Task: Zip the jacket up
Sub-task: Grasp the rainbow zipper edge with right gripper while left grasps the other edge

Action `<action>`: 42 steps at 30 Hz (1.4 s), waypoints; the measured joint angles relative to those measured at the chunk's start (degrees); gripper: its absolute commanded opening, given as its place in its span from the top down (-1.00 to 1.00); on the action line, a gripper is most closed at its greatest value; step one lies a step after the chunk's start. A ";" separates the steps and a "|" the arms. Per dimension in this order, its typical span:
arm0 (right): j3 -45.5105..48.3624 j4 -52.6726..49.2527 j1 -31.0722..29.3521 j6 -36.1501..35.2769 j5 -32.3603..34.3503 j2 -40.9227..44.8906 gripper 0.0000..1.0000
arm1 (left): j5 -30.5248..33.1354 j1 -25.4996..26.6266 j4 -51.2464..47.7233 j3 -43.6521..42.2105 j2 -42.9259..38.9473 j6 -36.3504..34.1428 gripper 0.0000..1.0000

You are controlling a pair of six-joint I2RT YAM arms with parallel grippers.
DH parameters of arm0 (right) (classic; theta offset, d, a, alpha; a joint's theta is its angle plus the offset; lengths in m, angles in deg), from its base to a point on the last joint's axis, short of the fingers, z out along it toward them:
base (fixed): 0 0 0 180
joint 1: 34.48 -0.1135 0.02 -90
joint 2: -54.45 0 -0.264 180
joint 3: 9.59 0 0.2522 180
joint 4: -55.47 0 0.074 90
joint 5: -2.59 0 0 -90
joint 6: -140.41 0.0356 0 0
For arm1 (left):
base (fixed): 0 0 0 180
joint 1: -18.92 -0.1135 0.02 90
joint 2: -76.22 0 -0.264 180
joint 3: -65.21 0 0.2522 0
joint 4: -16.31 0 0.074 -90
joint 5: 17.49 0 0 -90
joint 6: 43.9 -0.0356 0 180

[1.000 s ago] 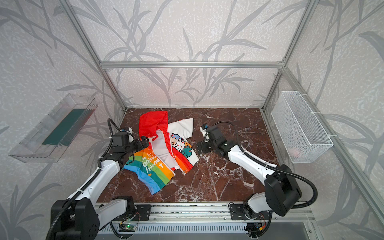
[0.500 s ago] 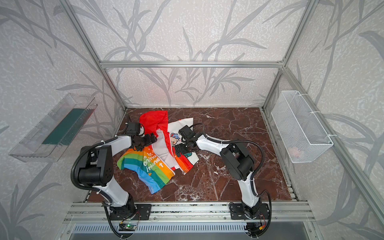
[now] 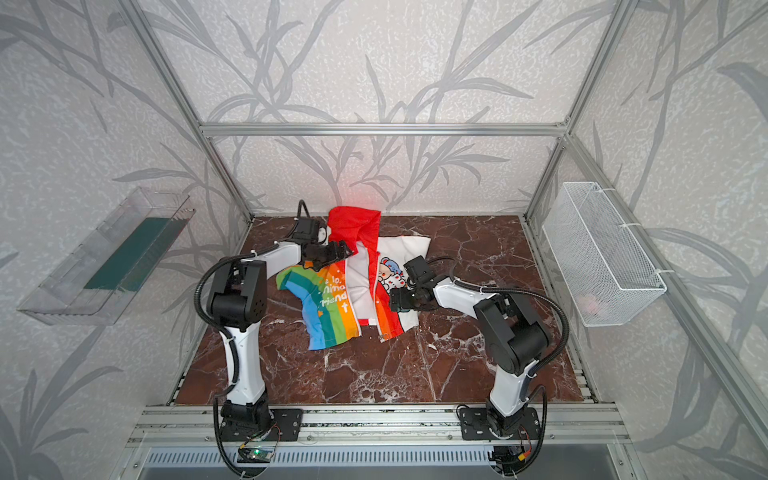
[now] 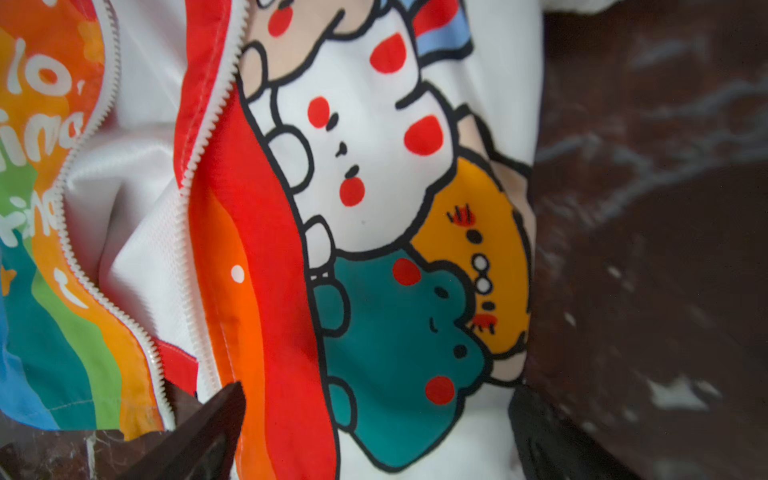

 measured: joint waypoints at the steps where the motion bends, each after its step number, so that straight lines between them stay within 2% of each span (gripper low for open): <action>1: 1.92 -0.76 0.68 0.11 0.52 1.97 -0.98 | -0.15 1.64 -0.96 2.58 1.49 -0.59 -0.89; 6: 6.84 -8.55 0.72 0.02 1.84 12.31 -0.98 | 0.61 8.02 -5.40 10.03 4.22 -2.49 -0.89; 10: 5.44 -11.58 -0.52 -0.68 1.29 19.02 -1.00 | 2.58 8.17 -6.54 9.77 1.64 -1.99 -0.89; 12: 3.78 -11.78 -1.18 -0.83 -0.11 19.91 -0.97 | 3.74 7.39 -6.36 6.29 -2.27 -1.20 -0.88; 15: 0.79 -11.91 -2.43 -0.57 -2.56 17.70 -0.93 | 4.92 6.45 -5.66 -2.75 -11.54 0.72 -0.87; 21: -0.94 -8.98 -6.27 0.35 -8.24 8.90 -0.64 | 5.35 6.75 -0.26 -25.22 -31.76 9.05 -0.78; 24: -0.96 -6.80 -7.80 0.90 -11.28 5.07 -0.53 | 5.60 7.98 2.27 -36.41 -38.82 13.97 -0.78; 28: -1.29 -4.00 -8.09 1.86 -13.94 1.86 -0.51 | 6.25 9.29 4.92 -47.32 -44.19 19.19 -0.78; 32: -2.05 -1.01 -8.09 2.49 -16.70 -1.70 -0.49 | 6.29 10.40 6.64 -51.80 -44.89 22.34 -0.78; 42: -3.32 5.99 -8.09 5.16 -23.65 -7.06 -0.45 | 8.02 12.26 10.88 -52.04 -43.60 24.50 -0.78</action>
